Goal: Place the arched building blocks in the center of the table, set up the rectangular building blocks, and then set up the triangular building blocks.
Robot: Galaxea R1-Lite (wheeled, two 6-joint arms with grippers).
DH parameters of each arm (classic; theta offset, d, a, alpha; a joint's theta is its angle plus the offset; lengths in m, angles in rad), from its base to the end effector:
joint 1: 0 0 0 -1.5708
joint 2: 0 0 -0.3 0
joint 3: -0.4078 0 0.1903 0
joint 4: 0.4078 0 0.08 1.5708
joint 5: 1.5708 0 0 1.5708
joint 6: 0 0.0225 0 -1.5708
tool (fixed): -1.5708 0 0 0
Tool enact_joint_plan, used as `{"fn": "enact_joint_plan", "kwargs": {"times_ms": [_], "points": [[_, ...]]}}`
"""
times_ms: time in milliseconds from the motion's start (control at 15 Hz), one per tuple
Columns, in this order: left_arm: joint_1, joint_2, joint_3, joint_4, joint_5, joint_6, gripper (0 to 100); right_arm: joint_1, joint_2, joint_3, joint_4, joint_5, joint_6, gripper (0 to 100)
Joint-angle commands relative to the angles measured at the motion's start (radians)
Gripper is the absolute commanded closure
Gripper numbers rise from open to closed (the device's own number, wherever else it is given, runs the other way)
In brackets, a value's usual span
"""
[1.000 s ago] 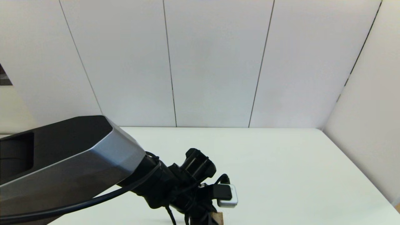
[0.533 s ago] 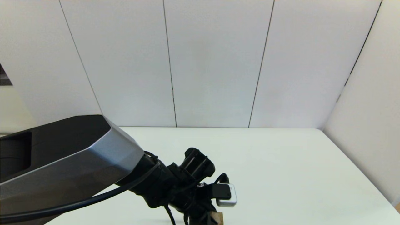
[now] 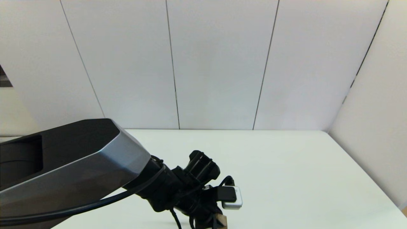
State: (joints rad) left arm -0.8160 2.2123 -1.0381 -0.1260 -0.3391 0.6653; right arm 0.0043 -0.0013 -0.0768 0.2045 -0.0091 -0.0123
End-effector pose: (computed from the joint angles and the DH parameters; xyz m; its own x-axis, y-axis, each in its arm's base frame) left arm 0.2461 -0.2726 0.0207 0.0802 -0.5708 -0.8172 0.9964 0.0235 0.0813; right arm -0.0300 -0.0003 0.0756 0.9920 -0.0048 -0.1261 0.0032 0.9999 -0.0133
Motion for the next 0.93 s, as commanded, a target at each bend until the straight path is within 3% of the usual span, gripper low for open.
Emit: {"fn": "enact_joint_plan", "kwargs": {"times_ms": [67, 667, 733, 933], "points": [[0.0, 0.01, 0.0, -0.003, -0.001, 0.005, 100, 0.0, 0.0, 0.0, 0.001, 0.0, 0.0, 0], [0.004, -0.003, 0.004, 0.003, -0.001, 0.007, 100, 0.0, 0.0, 0.0, 0.001, 0.0, 0.0, 0], [0.006, -0.003, 0.001, 0.002, -0.001, 0.005, 0, 0.0, 0.0, 0.0, 0.001, 0.0, 0.0, 0], [0.009, -0.003, 0.003, 0.003, -0.001, 0.005, 0, 0.0, 0.0, 0.0, 0.001, 0.0, 0.0, 0]]}}
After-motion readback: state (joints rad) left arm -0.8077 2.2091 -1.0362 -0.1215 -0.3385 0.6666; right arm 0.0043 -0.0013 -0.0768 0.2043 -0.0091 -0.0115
